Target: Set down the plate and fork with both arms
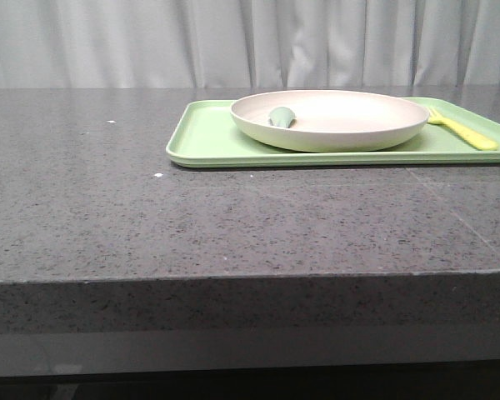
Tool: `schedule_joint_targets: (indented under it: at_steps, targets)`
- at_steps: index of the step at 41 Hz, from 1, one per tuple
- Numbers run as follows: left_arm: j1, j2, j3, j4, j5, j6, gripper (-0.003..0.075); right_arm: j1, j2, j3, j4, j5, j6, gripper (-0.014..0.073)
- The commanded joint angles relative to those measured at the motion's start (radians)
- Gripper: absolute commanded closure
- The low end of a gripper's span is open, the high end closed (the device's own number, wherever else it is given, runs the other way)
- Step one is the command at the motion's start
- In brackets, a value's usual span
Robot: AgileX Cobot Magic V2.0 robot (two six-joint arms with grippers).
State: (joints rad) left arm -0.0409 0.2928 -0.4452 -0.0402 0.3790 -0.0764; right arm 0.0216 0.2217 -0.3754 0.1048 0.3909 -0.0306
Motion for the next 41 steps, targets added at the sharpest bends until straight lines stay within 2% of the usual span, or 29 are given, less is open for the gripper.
schedule_joint_targets:
  at_steps: [1,16,20,25,41]
  targets:
    - [0.002,0.009,-0.027,0.0,-0.078,-0.001,0.0738,-0.004,0.007,-0.026,-0.001,-0.084,-0.01,0.0655]
    - [0.002,0.009,-0.027,0.0,-0.078,-0.001,0.0738,-0.004,0.007,-0.026,-0.001,-0.084,-0.01,0.0655]
    - [0.002,0.0,-0.001,0.015,-0.119,-0.001,0.0738,-0.004,0.007,-0.026,-0.001,-0.084,-0.01,0.0655]
    - [0.002,-0.065,0.067,0.04,-0.165,0.005,0.0738,-0.004,0.007,-0.026,-0.001,-0.084,-0.01,0.0655]
    - [0.004,-0.322,0.323,0.04,-0.173,0.025,0.0738,-0.004,0.007,-0.026,-0.001,-0.084,-0.01,0.0655]
